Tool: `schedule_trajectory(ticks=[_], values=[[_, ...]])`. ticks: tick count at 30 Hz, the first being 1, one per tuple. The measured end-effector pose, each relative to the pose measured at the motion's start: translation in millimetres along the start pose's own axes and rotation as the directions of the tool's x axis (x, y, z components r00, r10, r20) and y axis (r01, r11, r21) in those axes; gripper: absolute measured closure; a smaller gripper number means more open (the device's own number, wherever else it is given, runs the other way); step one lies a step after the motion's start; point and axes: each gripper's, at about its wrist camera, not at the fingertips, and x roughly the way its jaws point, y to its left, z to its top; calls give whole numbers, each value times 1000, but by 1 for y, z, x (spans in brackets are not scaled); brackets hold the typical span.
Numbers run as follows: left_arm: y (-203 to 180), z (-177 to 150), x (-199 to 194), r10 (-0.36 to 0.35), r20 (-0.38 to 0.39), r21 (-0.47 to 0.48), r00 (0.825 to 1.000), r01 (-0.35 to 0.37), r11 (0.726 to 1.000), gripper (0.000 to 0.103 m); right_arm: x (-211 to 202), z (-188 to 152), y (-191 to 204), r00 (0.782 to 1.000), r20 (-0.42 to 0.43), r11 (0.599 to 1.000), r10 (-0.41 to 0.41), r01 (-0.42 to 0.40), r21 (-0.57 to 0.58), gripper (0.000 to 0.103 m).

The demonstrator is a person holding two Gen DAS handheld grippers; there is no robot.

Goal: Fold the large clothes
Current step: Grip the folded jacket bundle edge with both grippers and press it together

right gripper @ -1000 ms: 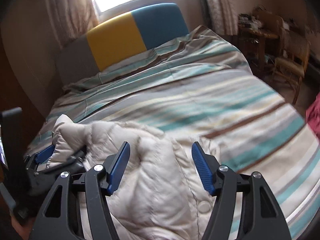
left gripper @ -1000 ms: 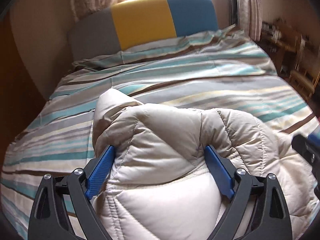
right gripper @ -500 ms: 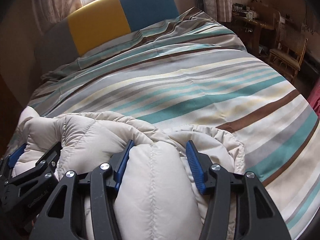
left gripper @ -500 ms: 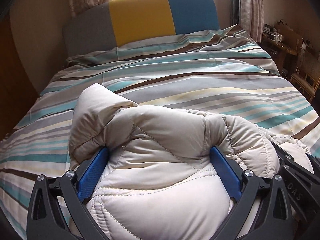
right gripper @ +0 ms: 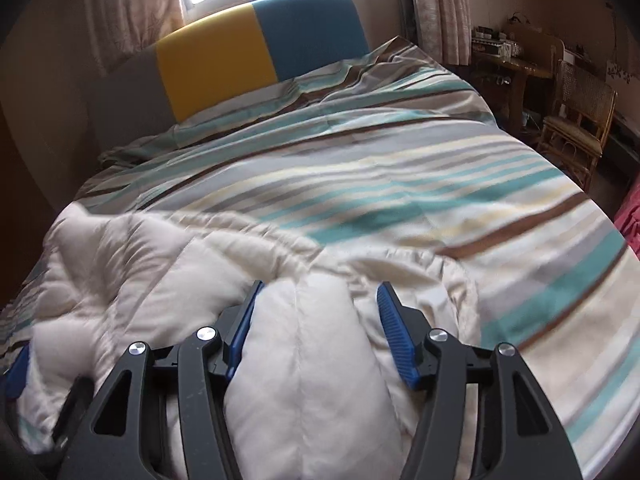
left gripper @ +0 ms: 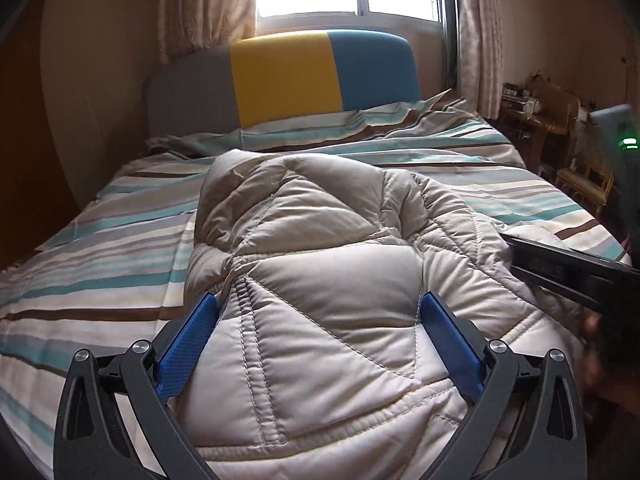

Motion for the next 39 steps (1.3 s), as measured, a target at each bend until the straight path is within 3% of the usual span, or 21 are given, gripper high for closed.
schedule_trajectory(ticks=[3,9,15,18,23,28,33,39], values=[[1,-3,1,-18,16,6,1000,17,1000,3,-17,-19,-3,999,36,1000,4,-4,15,43],[0,-10,1,-39,68,-2,997,39,999,3,-13,-29,-4,992,124,998,-39,33,53,37],[-5,-7,-3,-19,56,2,998,19,1000,3,-12,-27,-5,992,119,998,-47,41,51,36],[-6,-9,-24,-27,38,-13,999,28,1000,3,-12,-26,-9,993,112,997,-40,33,64,34],[-13,-34,-33,1,110,23,994,-4,1000,3,-13,-26,-7,992,120,997,-50,43,57,32],[-10,-29,-27,-20,67,21,998,19,1000,3,-13,-25,-8,993,100,997,-57,51,58,29],[8,-25,-40,-105,21,5,994,105,994,3,-21,-25,-9,993,103,997,-55,50,52,23],[39,-30,-52,-172,-18,-106,985,169,980,3,-34,-28,-13,993,105,998,-51,46,51,17]])
